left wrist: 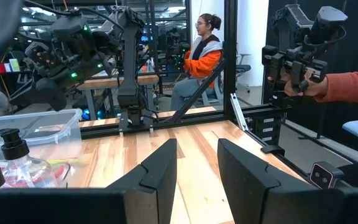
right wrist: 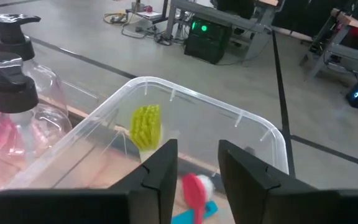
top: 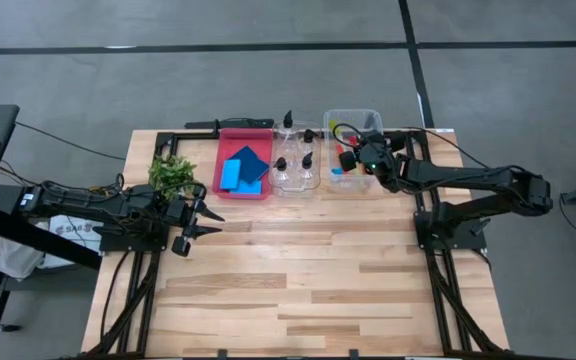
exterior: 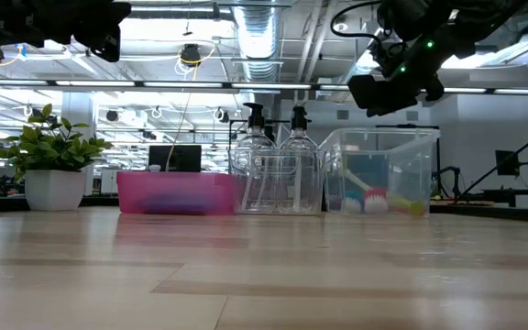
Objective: Pick & Place Kitchen Sink Supplies
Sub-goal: Put the green dish brush into the right transparent bin, then return to Home Position
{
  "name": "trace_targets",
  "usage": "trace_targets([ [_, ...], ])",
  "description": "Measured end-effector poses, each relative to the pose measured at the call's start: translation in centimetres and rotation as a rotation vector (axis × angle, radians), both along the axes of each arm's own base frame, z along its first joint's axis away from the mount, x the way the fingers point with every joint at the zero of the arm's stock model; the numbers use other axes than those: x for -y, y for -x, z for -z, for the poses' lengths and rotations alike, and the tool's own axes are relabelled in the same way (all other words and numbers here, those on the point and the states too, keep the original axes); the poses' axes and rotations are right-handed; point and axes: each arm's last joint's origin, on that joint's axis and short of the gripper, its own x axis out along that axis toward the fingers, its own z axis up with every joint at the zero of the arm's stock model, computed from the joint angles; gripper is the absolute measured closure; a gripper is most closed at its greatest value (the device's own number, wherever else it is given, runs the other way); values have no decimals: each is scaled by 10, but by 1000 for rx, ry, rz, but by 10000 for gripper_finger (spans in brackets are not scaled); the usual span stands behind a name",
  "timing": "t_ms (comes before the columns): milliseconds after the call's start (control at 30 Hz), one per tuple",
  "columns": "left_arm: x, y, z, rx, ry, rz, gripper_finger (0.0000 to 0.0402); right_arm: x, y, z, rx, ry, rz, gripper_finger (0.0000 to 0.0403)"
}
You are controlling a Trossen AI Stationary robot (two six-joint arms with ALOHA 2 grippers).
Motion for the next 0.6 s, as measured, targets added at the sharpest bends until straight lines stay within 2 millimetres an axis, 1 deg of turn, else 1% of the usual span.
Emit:
trace_targets([
  [267, 0, 0, 0, 0, 0, 0, 284, 0, 0, 0, -1, 1, 1, 255],
  [467, 0, 0, 0, 0, 0, 0, 284, 0, 0, 0, -1, 2, 2, 246],
  [600, 0, 0, 0, 0, 0, 0, 284, -4, -1, 1, -16, -4, -15, 246],
])
